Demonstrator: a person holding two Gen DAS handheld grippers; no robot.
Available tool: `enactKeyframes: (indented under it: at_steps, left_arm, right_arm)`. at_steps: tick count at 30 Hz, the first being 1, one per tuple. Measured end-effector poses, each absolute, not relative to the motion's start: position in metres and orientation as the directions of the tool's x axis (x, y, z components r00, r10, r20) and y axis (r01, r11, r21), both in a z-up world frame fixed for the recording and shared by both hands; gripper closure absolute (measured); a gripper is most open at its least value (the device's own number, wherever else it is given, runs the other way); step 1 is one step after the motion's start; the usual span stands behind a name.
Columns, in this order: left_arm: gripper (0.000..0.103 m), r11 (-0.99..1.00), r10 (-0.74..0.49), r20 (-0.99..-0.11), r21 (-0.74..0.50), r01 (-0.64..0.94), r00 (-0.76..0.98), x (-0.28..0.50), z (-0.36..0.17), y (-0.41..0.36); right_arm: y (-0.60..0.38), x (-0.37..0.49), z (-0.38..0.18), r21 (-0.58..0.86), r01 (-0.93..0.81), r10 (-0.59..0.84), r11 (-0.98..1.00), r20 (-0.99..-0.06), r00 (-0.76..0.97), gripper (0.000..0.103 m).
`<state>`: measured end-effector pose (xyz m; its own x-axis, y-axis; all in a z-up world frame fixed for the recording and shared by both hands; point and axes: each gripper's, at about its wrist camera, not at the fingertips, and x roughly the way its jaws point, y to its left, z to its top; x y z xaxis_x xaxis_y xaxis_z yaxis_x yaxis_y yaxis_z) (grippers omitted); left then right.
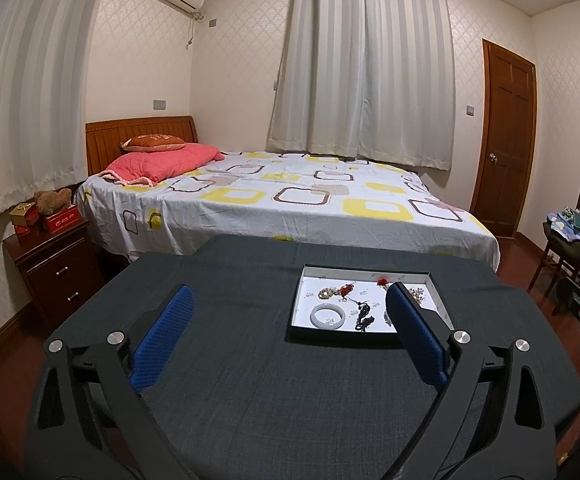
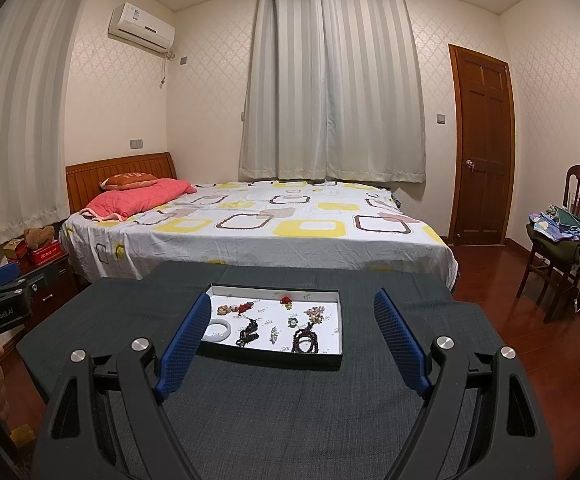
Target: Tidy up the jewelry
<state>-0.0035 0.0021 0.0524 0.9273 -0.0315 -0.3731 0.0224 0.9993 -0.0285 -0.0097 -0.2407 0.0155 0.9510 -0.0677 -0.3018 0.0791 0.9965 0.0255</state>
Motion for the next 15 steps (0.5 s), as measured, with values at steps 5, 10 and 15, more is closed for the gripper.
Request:
enactKeyframes:
  at_steps: [5,10,15]
  left_arm:
    - [0.008,0.999,-0.033,-0.374,-0.031,0.022,0.927,-0.0037,0.0522,0.0014]
    - [0.008,0.999,-0.034,-0.375,-0.029,0.025,0.926,-0.0037,0.0518,-0.0001]
    - [0.008,0.999,-0.035,-0.373,-0.03,0.025,0.927,-0.0039,0.0511,-0.0036]
  right_arm:
    - [-0.2393,-0.0093,0.0159,0.025,0.078,-0.067,0.997,-0.306,0.95,0.022]
    - [-0.2386,-0.0092,0.0173,0.025,0.078,-0.067,0.997,-0.302,0.951,0.022]
    - [-0.2382,-0.0091,0.0168,0.025,0.077,-0.066,0.997,-0.303,0.951,0.022]
